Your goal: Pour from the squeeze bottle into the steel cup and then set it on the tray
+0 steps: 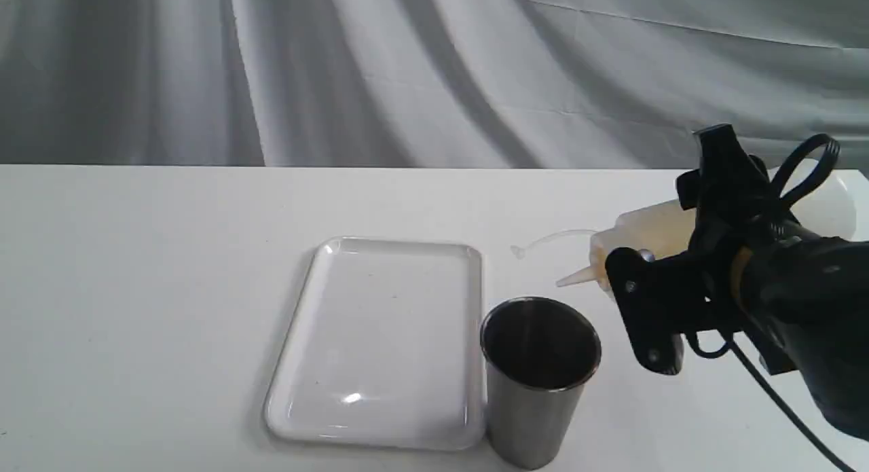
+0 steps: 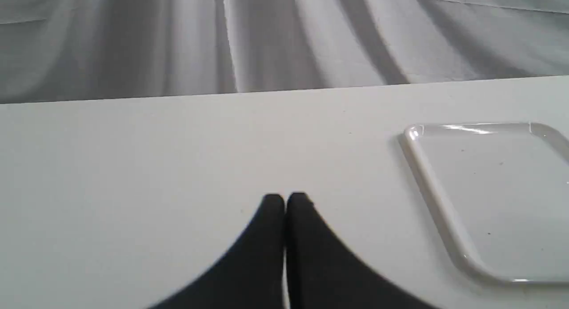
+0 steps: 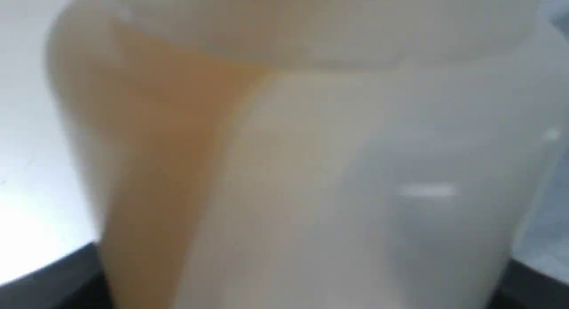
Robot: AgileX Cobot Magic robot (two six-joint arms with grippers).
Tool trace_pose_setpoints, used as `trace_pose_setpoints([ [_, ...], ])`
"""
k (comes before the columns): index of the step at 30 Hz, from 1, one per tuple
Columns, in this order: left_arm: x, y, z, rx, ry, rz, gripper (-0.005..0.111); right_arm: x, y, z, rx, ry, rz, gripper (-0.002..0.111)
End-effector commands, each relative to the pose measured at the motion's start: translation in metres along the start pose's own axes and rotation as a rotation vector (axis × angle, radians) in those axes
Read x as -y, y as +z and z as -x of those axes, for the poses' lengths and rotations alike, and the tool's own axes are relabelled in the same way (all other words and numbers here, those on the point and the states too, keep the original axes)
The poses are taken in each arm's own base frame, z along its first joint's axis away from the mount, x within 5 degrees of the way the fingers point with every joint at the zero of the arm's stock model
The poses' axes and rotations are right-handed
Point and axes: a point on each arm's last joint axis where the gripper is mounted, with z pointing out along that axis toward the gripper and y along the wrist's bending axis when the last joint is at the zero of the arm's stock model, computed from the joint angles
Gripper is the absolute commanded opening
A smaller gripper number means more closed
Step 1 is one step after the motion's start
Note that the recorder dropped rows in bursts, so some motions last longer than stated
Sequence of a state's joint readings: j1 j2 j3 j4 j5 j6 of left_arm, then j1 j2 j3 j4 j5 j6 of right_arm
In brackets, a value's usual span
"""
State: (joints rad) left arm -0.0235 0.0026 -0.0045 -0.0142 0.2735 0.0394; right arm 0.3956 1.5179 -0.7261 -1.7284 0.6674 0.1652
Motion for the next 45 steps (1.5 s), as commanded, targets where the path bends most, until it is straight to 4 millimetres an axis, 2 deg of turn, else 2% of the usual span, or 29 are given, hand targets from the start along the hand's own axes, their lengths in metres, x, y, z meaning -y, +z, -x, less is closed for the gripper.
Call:
trace_pose_setpoints([
  [1,0.000,0.000,-0.001,0.006,-0.006,0.001,0.000,0.006,-0.002,-0.002,-0.019,0.061,-0.030,0.002],
  [6,0.000,0.000,-0.001,0.006,-0.004,0.002,0.000,0.003,-0.002,-0.002,-0.015,0.121,-0.017,0.002],
  [15,0.000,0.000,-0.001,0.006,-0.006,0.001,0.000,-0.021,-0.003,-0.001,-0.004,0.219,0.059,0.002],
  [22,0.000,0.000,-0.001,0.006,-0.006,0.001,0.000,-0.022,-0.003,0.002,0.023,0.310,0.073,0.002],
  [33,0.000,0.000,-0.001,0.006,-0.004,0.002,0.000,-0.024,-0.003,-0.002,-0.044,0.638,0.086,0.002],
  [40,0.000,0.000,-0.001,0.006,-0.006,0.001,0.000,-0.011,-0.016,-0.022,-0.086,0.938,-0.001,0.002],
  [45,0.000,0.000,-0.001,0.006,-0.006,0.001,0.000,0.003,-0.033,-0.039,-0.058,1.060,-0.079,0.002],
])
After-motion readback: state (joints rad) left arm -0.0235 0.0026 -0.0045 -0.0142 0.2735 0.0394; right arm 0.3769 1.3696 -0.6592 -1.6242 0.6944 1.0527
